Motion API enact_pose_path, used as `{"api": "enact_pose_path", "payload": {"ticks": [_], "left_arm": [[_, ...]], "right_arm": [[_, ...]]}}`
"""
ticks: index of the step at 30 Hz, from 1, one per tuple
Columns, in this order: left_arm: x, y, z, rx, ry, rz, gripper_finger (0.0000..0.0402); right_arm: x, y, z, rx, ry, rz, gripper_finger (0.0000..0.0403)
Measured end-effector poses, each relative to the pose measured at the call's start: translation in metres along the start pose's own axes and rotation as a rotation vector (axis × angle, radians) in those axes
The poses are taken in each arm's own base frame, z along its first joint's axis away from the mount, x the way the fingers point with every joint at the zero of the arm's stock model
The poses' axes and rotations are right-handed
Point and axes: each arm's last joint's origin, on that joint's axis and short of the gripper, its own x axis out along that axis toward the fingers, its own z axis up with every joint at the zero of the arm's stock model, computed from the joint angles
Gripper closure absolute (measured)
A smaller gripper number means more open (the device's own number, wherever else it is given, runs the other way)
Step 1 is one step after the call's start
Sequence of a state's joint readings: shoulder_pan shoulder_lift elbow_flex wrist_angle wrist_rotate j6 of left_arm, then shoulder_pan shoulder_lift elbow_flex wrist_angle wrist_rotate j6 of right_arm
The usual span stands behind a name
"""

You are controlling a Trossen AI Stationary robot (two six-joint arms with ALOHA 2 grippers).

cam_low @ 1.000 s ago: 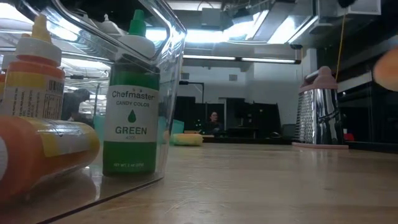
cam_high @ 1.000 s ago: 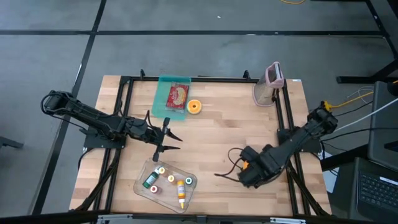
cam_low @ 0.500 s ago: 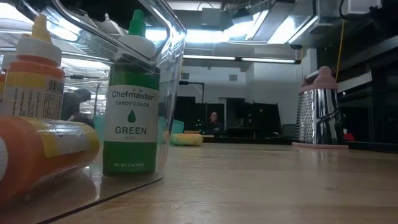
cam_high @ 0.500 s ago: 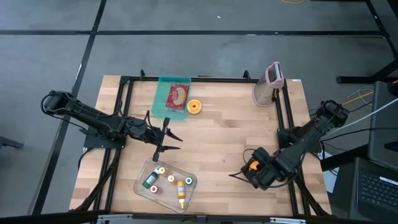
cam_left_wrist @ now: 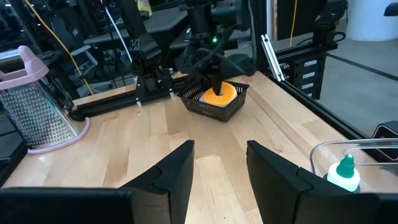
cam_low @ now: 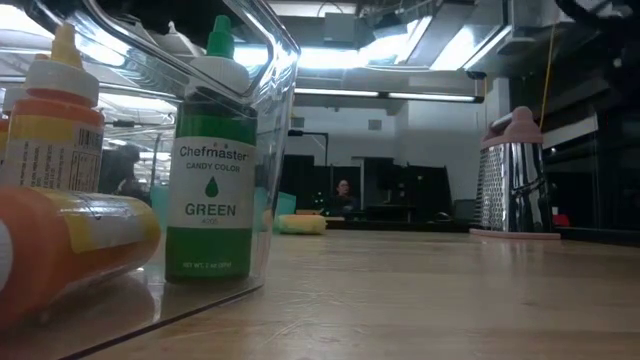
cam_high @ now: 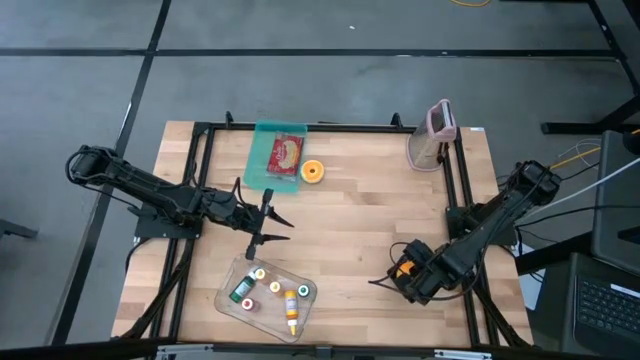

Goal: Pick & Place Food Item
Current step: Put the bottom orange donut into the black basket

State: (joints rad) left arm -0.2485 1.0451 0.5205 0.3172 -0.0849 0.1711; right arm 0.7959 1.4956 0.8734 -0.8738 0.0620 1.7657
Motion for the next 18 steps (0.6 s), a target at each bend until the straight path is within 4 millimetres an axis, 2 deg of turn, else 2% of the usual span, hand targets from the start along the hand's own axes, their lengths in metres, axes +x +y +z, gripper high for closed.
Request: {"api": "enact_pose_path", "payload": {"ticks": [11,14,18], "left_arm": [[0.0,0.0,0.0,-0.001,0.0,0.0,0.0258],[0.0,0.0,-0.0001,-0.005,0.001,0.0,0.0258],[0.0,0.0,-0.0001,-0.011,0.001,0.0,0.0258]], "right_arm": [[0.0071,-0.0064,0.0005,0.004,0.005,-0.028,0.0388],[0.0071,-0.0071,0.0009,0.005,-0.004,-0.035,0.0361],[0.007,-0.0079,0.0005,0.004,0.011,-0.046,0.0305]]}}
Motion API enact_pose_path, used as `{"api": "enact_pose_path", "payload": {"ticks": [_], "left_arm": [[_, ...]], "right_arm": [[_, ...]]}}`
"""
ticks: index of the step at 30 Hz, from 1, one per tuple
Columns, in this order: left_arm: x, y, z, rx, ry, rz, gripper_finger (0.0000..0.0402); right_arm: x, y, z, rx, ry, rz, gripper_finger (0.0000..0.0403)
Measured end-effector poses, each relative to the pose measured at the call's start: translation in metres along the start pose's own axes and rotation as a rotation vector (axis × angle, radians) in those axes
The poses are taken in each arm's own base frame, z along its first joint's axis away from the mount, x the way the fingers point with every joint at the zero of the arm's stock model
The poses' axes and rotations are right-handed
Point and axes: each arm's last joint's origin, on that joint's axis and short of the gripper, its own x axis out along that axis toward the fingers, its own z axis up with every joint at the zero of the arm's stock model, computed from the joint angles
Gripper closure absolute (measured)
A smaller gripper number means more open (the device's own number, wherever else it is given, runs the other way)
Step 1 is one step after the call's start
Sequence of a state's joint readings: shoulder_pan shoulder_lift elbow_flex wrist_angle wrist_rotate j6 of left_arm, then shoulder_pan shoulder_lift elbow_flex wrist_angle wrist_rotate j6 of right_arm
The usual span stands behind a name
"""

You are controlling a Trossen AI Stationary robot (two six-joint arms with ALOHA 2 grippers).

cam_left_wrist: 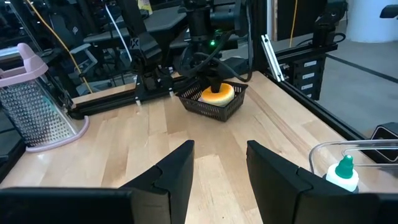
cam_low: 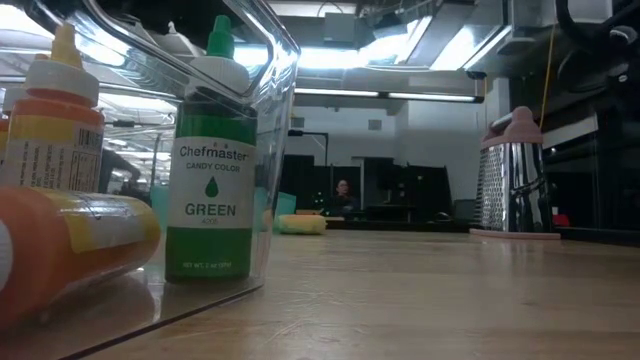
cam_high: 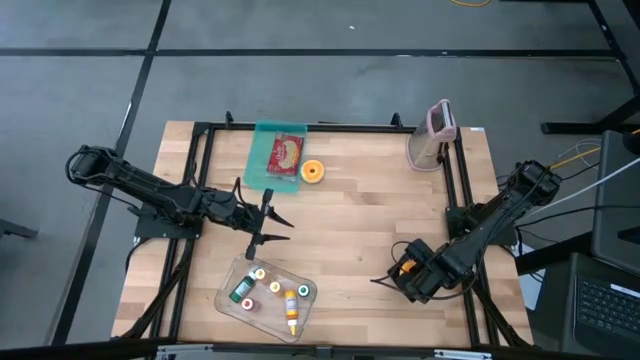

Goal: Pick & Place Food Item
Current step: Put the bottom orange donut into the black basket, then put the orange donut into the black basket

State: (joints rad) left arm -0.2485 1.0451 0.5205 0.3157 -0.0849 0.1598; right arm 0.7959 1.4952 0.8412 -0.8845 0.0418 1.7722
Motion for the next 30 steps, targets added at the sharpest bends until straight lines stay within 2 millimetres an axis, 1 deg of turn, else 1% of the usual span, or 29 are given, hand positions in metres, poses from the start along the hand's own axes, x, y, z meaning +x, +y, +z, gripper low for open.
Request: {"api": "enact_pose_path", "payload": {"ticks": [3,8,11,14,20,24,27,30], "left_arm": [[0.0,0.0,0.0,-0.001,0.005,-0.001,0.0258],[0.0,0.0,-0.001,-0.015,0.006,-0.001,0.0258],[0.0,0.0,-0.001,-0.016,0.006,-0.001,0.0258],[0.0,0.0,-0.001,-0.016,0.006,-0.001,0.0258],[0.0,0.0,-0.001,-0.019,0.012,-0.002,0.0258],[0.0,0.0,-0.001,-0.019,0.014,-0.002,0.0258],[0.0,0.0,-0.001,-0.018,0.01,-0.002,0.0258],[0.0,0.0,0.0,-0.019,-0.003,0.0,0.0258]], "right_arm": [[-0.004,0.001,0.0,-0.018,0.004,-0.003,0.0263],[-0.018,0.001,0.001,-0.03,-0.002,0.002,0.0202],[-0.03,-0.002,0.002,-0.029,-0.006,0.001,0.0174],[-0.041,-0.003,0.004,-0.022,-0.045,0.025,0.0153],[-0.05,-0.006,0.006,-0.008,-0.066,0.053,0.013],[-0.056,-0.008,0.009,0.006,-0.145,0.101,0.0127],[-0.067,-0.006,0.013,-0.004,-0.292,0.167,0.0127],[-0.079,-0.001,0.022,-0.009,-0.532,0.23,0.0131]]}}
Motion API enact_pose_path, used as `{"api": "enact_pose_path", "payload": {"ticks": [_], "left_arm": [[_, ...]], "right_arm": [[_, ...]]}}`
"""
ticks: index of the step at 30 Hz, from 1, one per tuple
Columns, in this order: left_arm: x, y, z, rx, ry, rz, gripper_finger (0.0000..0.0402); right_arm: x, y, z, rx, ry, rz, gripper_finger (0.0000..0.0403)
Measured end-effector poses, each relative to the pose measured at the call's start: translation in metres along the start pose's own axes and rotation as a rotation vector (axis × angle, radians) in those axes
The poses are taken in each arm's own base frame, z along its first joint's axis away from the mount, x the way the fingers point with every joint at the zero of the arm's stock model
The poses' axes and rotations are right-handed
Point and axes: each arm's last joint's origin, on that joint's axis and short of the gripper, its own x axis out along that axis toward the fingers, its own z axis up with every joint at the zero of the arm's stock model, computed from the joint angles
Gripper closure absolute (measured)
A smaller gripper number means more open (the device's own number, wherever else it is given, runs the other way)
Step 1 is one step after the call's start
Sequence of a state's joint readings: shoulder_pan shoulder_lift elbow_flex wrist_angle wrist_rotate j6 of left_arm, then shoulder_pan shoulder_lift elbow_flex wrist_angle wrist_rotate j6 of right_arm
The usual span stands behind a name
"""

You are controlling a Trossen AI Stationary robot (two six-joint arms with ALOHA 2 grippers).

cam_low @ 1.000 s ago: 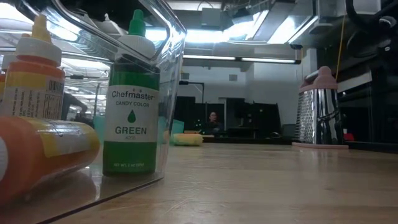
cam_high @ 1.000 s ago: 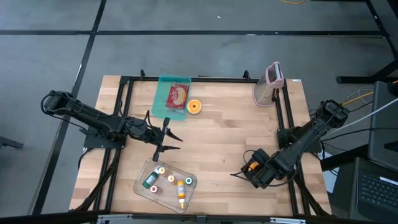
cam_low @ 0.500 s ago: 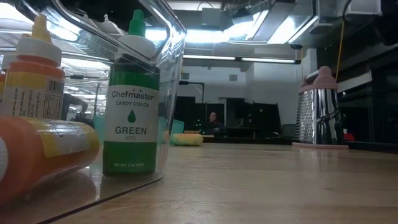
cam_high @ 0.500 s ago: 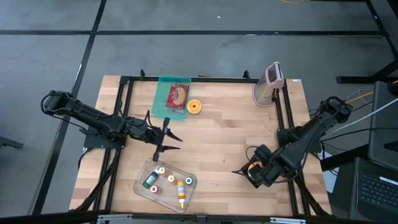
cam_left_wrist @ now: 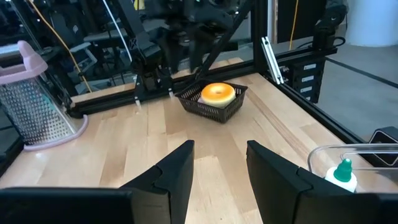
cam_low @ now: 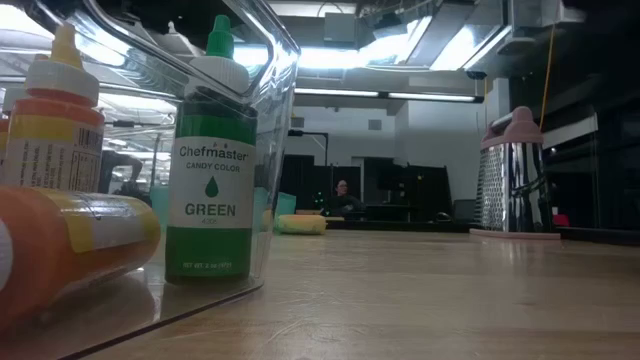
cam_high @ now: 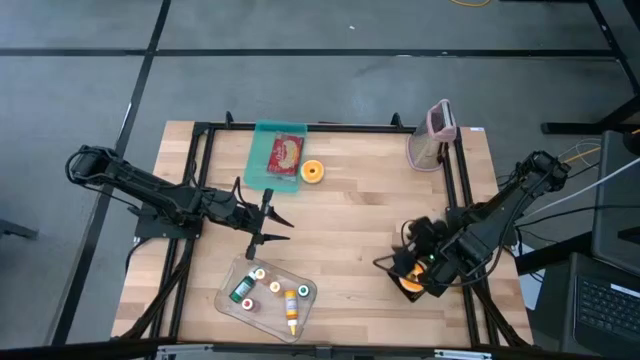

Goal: Pick & Place Food Item
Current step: Put the orange donut into the black basket

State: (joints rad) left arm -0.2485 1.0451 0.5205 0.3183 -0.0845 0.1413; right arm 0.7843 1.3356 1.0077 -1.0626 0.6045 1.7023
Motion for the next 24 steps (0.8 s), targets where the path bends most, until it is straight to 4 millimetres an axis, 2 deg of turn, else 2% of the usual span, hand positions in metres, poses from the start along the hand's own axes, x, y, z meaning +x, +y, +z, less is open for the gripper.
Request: {"api": "enact_pose_path", "payload": {"ticks": [3,5,9,12,14,19,24], "left_arm": [[0.0,0.0,0.002,0.017,-0.016,0.003,0.0258],[0.0,0.001,0.005,0.022,-0.05,0.01,0.0258],[-0.001,0.005,0.015,0.016,-0.141,0.137,0.0258],[-0.008,0.009,0.015,0.005,-0.157,0.234,0.0258],[-0.015,0.009,0.014,-0.002,-0.183,0.241,0.0258],[-0.052,0.016,0.005,-0.04,-0.272,0.297,0.0258],[-0.103,0.016,-0.009,-0.139,-0.365,0.25,0.0253]], "right_arm": [[0.002,0.004,0.016,-0.003,-0.218,0.016,0.0135],[0.009,0.005,0.028,-0.021,-0.289,-0.02,0.0137],[0.031,0.009,0.056,-0.097,-0.323,-0.103,0.0144],[0.044,0.015,0.077,-0.152,-0.337,-0.096,0.0148],[0.05,0.018,0.091,-0.166,-0.364,-0.08,0.0151],[0.061,0.017,0.121,-0.214,-0.409,-0.09,0.0151],[0.067,0.014,0.134,-0.244,-0.378,-0.076,0.0152]]}}
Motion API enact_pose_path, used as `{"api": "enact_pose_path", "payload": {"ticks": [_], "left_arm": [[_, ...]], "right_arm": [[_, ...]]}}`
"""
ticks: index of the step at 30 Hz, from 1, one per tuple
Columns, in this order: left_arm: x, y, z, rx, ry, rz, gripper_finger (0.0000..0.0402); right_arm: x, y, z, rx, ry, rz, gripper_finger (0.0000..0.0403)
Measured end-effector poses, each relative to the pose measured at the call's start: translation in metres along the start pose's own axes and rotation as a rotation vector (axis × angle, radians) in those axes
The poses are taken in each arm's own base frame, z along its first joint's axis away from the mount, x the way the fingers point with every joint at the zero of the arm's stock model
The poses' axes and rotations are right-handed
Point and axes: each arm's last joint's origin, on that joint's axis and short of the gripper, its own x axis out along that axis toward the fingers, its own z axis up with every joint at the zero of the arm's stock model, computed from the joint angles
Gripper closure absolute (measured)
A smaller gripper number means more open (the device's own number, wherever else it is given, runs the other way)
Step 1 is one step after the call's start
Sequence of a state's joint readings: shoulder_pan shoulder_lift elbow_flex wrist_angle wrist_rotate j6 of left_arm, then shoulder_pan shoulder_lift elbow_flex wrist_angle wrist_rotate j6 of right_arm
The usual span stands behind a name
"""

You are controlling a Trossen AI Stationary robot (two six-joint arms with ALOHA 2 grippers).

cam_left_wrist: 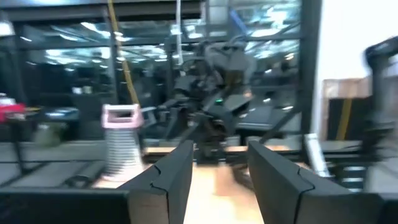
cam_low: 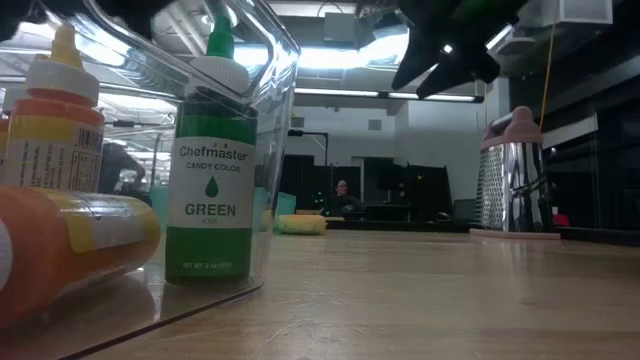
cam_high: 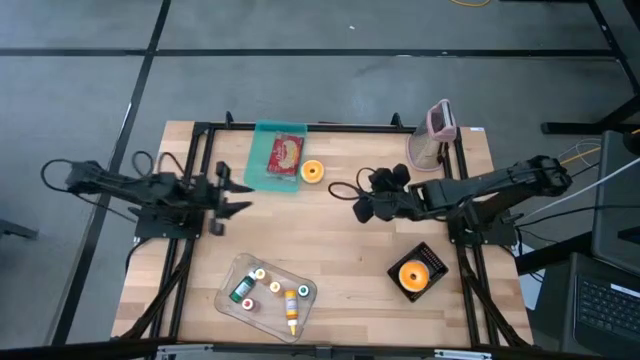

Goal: Pick & Place Food Item
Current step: Put the orange donut into the black basket

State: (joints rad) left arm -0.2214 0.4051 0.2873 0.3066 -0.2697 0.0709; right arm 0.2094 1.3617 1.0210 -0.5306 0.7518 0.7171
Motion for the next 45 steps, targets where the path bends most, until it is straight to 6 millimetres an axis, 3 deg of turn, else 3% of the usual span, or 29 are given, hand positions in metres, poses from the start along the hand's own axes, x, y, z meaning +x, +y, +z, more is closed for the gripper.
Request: {"api": "enact_pose_path", "payload": {"ticks": [3,8,13,19,23,30,34,40,45], "left_arm": [[-0.021,0.0,0.002,-0.062,0.006,-0.121,0.0251],[-0.032,-0.014,0.0,-0.069,0.025,-0.466,0.0253],[-0.035,-0.022,-0.01,-0.04,0.083,-0.549,0.0251],[-0.039,-0.033,-0.049,0.011,-0.025,-0.584,0.0253],[-0.042,-0.034,-0.067,-0.044,0.005,-0.565,0.025],[-0.045,-0.036,-0.072,-0.064,0.064,-0.658,0.0255],[-0.048,-0.038,-0.086,-0.083,0.228,-0.727,0.0263],[-0.047,-0.034,-0.097,-0.065,0.347,-0.556,0.0272],[-0.044,-0.036,-0.106,-0.032,0.445,-0.553,0.0274]], "right_arm": [[0.0,0.001,0.001,-0.016,-0.006,0.012,0.0152],[0.001,0.003,0.005,-0.009,-0.03,0.033,0.0152],[0.001,0.005,0.007,-0.006,-0.049,0.056,0.0152],[0.0,0.007,0.007,-0.003,-0.026,0.095,0.0152],[0.0,0.008,0.007,-0.005,-0.03,0.096,0.0152],[-0.001,0.008,0.007,-0.013,-0.037,0.094,0.0152],[-0.001,0.009,0.008,-0.017,-0.043,0.103,0.0152],[-0.001,0.01,0.009,-0.005,-0.055,0.112,0.0152],[-0.001,0.01,0.009,-0.015,-0.057,0.113,0.0152]]}}
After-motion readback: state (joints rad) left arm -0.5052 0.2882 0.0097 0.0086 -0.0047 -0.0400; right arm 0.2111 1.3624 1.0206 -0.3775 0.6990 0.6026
